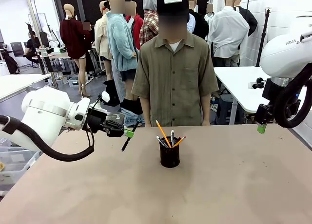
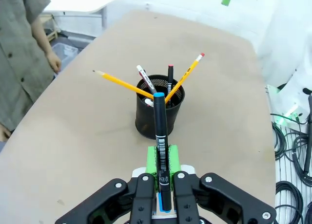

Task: Place the pens into the pen holder.
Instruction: Pick up a writing instrument from the table and place it into the Pen holder.

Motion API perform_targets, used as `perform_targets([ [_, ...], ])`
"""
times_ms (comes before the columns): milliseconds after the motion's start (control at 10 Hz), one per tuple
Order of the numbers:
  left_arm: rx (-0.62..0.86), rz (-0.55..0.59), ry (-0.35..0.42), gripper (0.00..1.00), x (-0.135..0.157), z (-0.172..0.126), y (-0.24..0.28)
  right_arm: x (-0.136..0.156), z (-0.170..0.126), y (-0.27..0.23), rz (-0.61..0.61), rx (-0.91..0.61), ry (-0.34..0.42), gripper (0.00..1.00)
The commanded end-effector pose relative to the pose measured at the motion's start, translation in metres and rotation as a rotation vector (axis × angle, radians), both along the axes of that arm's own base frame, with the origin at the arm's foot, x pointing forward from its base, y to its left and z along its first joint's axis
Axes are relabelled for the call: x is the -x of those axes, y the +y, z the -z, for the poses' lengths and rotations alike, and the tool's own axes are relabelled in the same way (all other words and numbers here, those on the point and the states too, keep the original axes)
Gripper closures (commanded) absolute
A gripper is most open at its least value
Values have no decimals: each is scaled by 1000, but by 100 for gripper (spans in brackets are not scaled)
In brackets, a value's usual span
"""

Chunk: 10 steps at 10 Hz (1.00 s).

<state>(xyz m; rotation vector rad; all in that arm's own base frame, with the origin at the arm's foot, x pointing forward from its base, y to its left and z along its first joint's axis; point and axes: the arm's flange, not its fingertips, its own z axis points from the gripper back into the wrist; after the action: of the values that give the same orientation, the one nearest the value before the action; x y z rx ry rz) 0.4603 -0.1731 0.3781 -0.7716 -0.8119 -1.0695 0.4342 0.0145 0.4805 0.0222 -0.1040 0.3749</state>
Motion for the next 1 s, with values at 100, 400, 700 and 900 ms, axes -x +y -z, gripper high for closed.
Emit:
perform_targets([
  [100, 0, 0, 0, 100, 0, 0, 0, 0, -2, 1, 3, 8, 10, 0],
  [400, 272, 196, -102, 100, -1, 1, -7, 0, -2, 1, 3, 8, 10, 0],
  [700, 386, 276, -191, 100, -23, 0, -32, 0, -2, 1, 3, 8, 10, 0],
  [900, 420, 287, -200, 100, -38, 1, -57, 0, -2, 1, 3, 8, 10, 0],
])
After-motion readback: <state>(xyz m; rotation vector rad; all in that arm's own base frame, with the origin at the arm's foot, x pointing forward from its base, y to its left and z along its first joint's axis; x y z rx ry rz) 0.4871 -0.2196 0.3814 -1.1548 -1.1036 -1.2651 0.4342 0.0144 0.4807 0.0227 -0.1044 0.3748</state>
